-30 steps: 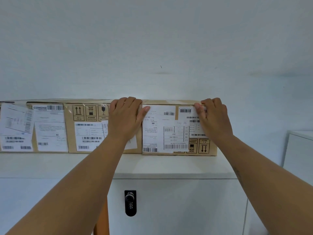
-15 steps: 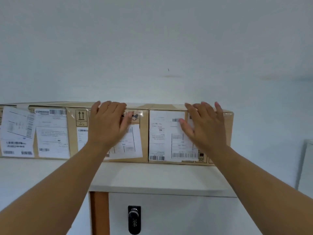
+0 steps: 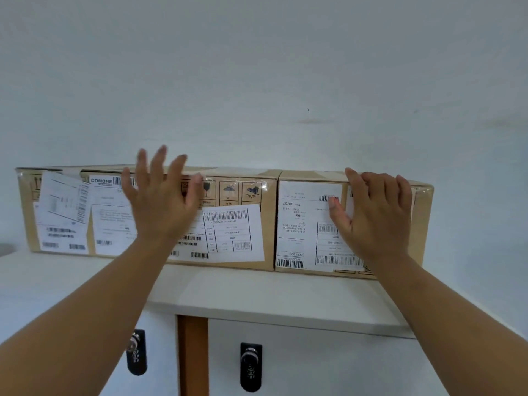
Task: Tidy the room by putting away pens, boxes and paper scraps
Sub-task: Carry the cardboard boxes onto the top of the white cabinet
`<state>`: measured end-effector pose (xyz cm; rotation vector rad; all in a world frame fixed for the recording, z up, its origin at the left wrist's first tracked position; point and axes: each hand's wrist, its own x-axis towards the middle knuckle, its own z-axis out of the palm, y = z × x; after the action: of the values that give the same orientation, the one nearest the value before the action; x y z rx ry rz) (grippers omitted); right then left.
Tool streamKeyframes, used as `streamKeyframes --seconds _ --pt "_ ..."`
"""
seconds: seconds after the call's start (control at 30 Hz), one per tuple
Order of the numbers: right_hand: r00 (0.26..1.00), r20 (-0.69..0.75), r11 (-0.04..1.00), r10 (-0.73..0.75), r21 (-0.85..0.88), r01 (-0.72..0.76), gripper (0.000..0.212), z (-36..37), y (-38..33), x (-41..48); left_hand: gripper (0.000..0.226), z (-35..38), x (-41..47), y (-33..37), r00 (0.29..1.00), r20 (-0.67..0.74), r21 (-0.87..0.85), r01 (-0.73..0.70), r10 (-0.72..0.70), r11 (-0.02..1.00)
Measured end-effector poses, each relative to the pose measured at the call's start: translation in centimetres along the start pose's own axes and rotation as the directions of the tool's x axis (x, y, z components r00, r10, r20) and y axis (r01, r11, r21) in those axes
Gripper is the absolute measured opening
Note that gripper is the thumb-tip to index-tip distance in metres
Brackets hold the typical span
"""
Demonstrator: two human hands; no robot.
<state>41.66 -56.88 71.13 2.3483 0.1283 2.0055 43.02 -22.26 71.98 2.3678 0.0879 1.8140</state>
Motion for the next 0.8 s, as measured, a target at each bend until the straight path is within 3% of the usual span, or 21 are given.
streamKeyframes --seconds 0.1,0.37,0.47,0.6,0.7,0.8 --pt "1.0 -0.003 1.0 0.015 -0.001 -0.015 0.055 0.2 -0.2 -0.1 0.07 1.1 -0.7 -1.5 0.995 0.013 -0.003 0.098 -0.098 0.995" --pt "1.0 -0.006 1.0 0.017 -0.004 -0.017 0.06 0.4 -0.3 -0.2 0.058 1.7 -0.9 -1.0 0.992 -0.028 -0.083 0.122 -0.125 0.989" --pt "0.998 0.068 1.0 0.014 -0.023 -0.012 0.063 0.4 -0.5 -0.2 0.064 1.3 -0.8 -1.0 0.986 0.092 -0.074 0.147 -0.14 0.986" --pt "0.958 0.284 1.0 0.029 -0.014 -0.026 0.071 -1.5 -0.4 0.3 0.071 -1.9 0.0 -0.6 0.939 0.326 -0.014 0.116 -0.105 0.993" --pt "0.943 0.332 0.999 -0.023 0.052 0.006 0.073 -3.8 -1.2 0.8 0.075 -4.9 0.8 -0.5 0.929 0.36 0.043 0.073 -0.084 0.996" --pt "0.93 0.333 0.987 -0.156 0.097 0.131 0.074 -5.1 -3.6 1.4 0.083 -6.2 0.6 -0.9 0.91 0.395 0.044 0.115 -0.123 0.992"
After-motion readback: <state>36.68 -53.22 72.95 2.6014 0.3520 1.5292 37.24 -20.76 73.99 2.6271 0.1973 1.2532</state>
